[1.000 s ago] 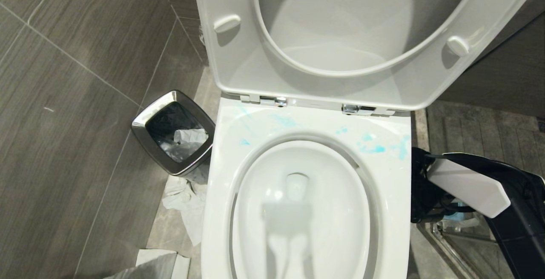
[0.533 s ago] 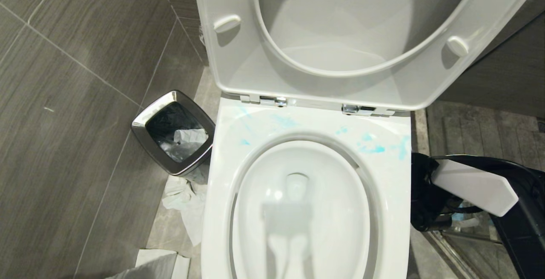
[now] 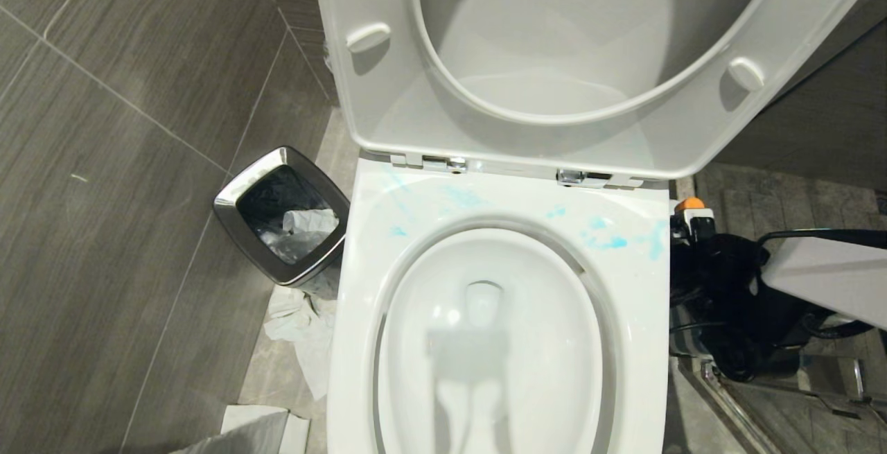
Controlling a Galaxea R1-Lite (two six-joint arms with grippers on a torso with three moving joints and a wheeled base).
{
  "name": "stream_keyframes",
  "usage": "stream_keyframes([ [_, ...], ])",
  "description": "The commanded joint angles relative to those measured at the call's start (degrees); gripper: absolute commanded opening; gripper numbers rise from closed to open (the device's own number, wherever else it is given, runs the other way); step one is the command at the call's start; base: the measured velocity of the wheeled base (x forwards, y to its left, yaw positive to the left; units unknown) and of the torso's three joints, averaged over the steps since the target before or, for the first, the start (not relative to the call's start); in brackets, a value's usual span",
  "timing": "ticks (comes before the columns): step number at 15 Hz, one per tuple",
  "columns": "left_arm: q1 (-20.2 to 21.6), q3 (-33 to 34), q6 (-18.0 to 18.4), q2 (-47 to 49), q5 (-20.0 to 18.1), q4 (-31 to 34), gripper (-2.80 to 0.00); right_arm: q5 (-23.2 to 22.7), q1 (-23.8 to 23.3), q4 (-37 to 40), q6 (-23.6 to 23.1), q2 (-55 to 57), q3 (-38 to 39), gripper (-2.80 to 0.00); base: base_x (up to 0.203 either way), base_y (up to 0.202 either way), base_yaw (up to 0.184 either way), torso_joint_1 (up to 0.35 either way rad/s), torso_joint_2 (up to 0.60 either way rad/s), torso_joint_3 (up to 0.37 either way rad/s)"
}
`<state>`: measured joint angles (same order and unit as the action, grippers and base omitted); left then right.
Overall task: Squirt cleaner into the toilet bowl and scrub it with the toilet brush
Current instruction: Pour in the cleaning agent
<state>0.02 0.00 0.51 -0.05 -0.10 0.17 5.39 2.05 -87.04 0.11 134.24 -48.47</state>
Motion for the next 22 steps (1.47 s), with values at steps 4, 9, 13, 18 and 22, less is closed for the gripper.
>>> stream_keyframes([
  [4, -0.02, 0.09, 0.02, 0.05, 0.01, 0.01, -2.8, -0.09, -0.75, -0.62, 0.02, -22.98, 17.71, -2.8, 0.0, 0.0, 0.0, 0.0, 0.0, 0.0],
  [9, -0.02, 0.09, 0.02, 0.05, 0.01, 0.01, -2.8, 0.04, -0.81, 0.36, -0.08, -45.25, 35.62, -2.8, 0.0, 0.0, 0.0, 0.0, 0.0, 0.0],
  [13, -0.02, 0.09, 0.02, 0.05, 0.01, 0.01, -2.8, 0.43, -0.77, 19.37, -0.19, -68.34, 36.93, -2.8, 0.0, 0.0, 0.0, 0.0, 0.0, 0.0],
  [18, 0.0, 0.09, 0.02, 0.05, 0.01, 0.01, -2.8, 8.56, -0.62, 51.24, -0.54, -83.1, 27.52, -2.8, 0.0, 0.0, 0.0, 0.0, 0.0, 0.0],
  [22, 0.06, 0.09, 0.02, 0.05, 0.01, 0.01, -2.8, 8.67, -0.82, 54.93, -0.23, -84.09, 26.43, -2.8, 0.0, 0.0, 0.0, 0.0, 0.0, 0.0],
])
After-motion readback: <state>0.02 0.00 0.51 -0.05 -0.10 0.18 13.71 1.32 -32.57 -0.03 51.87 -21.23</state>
